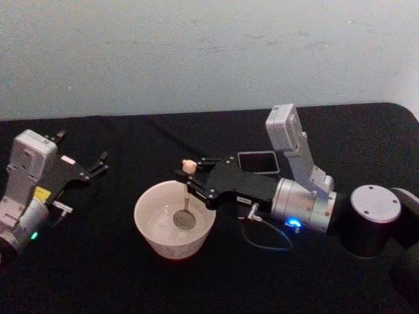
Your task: Pick up the stirring spoon with one hand, stir inside the cup, then place it back in its original position.
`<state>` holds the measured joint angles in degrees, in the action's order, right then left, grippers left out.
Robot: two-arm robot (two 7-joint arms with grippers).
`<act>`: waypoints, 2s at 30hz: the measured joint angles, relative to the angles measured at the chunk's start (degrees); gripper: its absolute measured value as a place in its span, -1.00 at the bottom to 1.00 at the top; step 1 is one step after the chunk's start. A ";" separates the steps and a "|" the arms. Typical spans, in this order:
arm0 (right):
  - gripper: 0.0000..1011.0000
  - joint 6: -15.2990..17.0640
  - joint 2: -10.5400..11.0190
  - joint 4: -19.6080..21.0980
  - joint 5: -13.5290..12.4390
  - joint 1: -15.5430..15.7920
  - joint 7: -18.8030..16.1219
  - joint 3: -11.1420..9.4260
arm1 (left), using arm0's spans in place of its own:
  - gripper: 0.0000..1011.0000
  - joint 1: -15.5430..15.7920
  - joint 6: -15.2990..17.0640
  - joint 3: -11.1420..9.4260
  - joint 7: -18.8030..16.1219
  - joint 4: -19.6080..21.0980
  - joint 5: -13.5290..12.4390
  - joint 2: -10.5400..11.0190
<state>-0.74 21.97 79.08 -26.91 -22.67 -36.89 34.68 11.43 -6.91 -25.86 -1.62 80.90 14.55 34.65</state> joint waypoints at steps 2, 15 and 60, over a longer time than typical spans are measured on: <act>-0.58 0.08 0.43 0.68 -0.22 0.36 -0.16 -0.08 | 0.98 0.00 0.00 0.00 0.00 0.00 0.00 0.00; -0.58 0.35 1.35 4.10 -2.26 1.39 -0.23 -0.73 | 0.98 0.00 0.00 0.00 0.00 0.00 0.00 0.00; -0.58 0.69 3.36 9.74 -10.30 2.60 5.42 -8.52 | 0.98 0.00 0.00 0.00 0.00 0.00 0.00 0.00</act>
<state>-0.05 25.33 88.82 -37.20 -20.07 -31.47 26.16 11.43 -6.91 -25.86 -1.62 80.90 14.55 34.65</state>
